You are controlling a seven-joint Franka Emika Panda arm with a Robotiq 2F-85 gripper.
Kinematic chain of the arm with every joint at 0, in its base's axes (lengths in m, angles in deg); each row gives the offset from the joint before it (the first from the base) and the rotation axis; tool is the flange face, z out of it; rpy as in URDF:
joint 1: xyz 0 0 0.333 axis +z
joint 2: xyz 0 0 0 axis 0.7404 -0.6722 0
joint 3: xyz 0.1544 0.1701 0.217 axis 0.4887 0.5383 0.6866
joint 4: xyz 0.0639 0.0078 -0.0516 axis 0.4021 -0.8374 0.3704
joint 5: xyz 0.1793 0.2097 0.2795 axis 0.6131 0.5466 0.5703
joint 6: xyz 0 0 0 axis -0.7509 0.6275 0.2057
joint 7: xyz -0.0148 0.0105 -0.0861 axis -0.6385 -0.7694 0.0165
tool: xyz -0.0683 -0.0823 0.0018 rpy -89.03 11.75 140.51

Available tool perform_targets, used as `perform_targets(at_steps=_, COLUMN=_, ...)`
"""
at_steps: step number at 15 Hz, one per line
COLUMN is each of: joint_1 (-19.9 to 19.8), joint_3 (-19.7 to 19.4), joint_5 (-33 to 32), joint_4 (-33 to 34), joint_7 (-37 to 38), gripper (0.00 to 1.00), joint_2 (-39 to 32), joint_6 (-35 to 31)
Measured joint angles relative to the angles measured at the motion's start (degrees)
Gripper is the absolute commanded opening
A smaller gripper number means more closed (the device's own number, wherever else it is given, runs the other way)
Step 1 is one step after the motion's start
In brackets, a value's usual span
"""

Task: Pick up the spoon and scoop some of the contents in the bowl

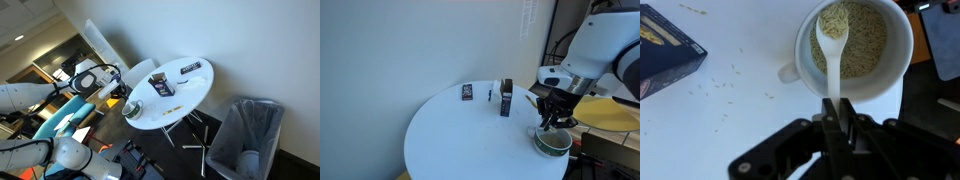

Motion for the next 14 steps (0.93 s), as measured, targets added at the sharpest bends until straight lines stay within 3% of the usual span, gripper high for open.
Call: perform_targets(at_steps=14, joint_1=-0.85, joint_3=0.02, joint_5=0.00, joint_4=12.02, joint_7=0.00, gripper=0.03, joint_2=-7.12, joint_6=12.34)
